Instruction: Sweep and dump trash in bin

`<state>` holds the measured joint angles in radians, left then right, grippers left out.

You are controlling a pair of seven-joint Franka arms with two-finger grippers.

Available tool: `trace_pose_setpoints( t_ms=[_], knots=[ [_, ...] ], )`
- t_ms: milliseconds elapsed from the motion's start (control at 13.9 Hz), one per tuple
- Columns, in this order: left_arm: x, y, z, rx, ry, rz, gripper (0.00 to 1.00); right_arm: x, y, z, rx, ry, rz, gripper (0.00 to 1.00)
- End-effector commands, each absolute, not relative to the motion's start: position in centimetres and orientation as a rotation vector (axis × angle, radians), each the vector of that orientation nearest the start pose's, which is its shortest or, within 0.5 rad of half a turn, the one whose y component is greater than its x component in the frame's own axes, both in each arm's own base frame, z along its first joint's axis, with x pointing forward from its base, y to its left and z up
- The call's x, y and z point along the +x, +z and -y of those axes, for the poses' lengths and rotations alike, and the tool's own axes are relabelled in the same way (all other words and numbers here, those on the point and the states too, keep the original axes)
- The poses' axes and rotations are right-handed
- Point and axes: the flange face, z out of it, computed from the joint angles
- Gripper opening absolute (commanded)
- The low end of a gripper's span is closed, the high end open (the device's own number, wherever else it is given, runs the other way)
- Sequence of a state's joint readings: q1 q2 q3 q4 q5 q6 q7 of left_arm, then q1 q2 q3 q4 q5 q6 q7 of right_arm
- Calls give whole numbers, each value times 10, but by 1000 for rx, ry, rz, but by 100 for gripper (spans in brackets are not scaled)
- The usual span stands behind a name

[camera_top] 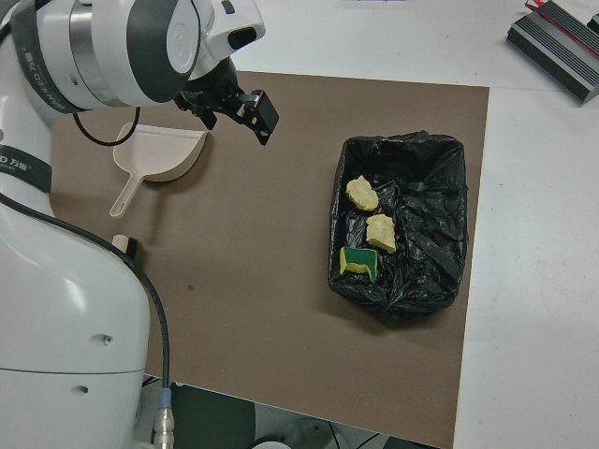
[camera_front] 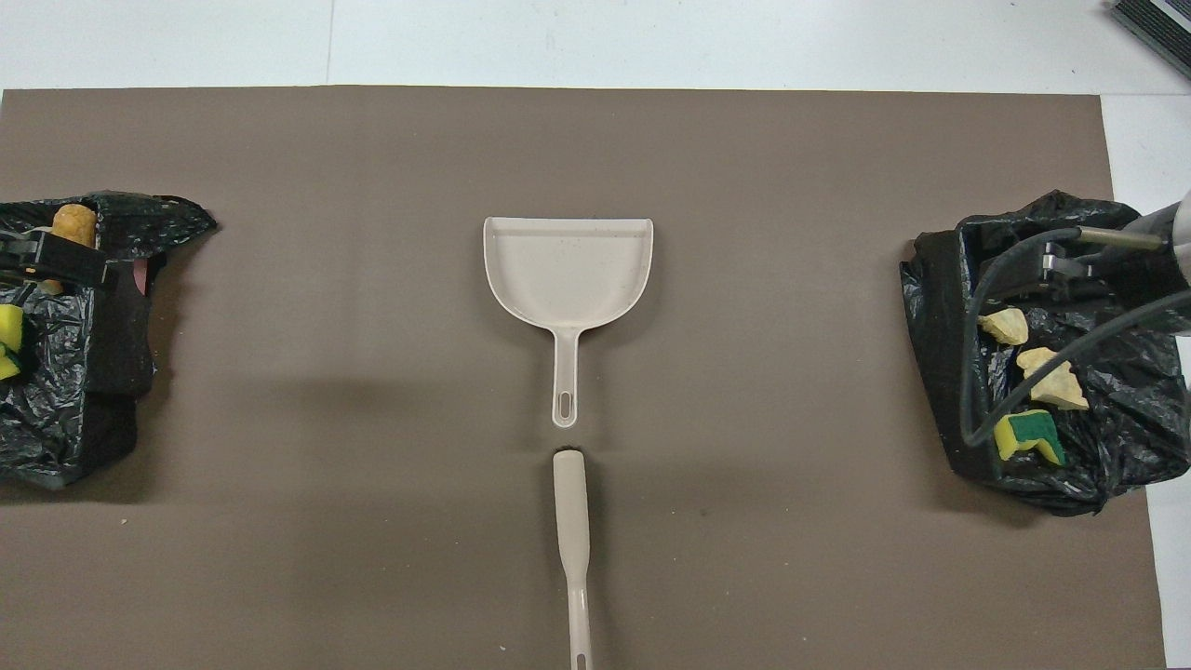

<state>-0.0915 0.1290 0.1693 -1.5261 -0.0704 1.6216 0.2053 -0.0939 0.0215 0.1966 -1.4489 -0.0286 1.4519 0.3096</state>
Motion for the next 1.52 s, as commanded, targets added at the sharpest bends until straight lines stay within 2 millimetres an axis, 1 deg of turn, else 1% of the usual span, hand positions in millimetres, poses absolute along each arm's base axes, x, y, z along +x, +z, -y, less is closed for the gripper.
trace_pose_setpoints(
  t_ms=[0, 72, 144, 289, 505, 722, 938, 1083, 1444],
  knots=[
    [577, 593, -2, -3146, 92, -130, 100, 547, 662, -49, -3155, 37, -307, 100],
    [573, 597, -1, -3139, 97, -118, 100, 547, 662, -49, -3155, 37, -307, 100],
    [568, 592, -2, -3141, 119, -125, 100, 547, 662, -48, -3154, 37, -309, 100],
    [559, 592, -6, -3146, 120, -127, 100, 547, 662, -49, -3155, 37, -307, 100],
    [555, 613, -3, -3148, 77, -116, 100, 547, 662, -49, -3155, 37, -307, 100],
    [550, 625, -1, -3148, 134, -112, 100, 547, 662, -47, -3156, 37, -312, 100],
    [546, 618, 0, -3149, 156, -107, 100, 547, 662, -48, -3154, 37, -309, 100],
    [542, 618, 0, -3151, 147, -115, 100, 547, 662, -48, -3156, 37, -310, 100],
    [543, 619, 2, -3154, 128, -122, 100, 547, 662, -49, -3155, 37, -307, 100]
  ],
)
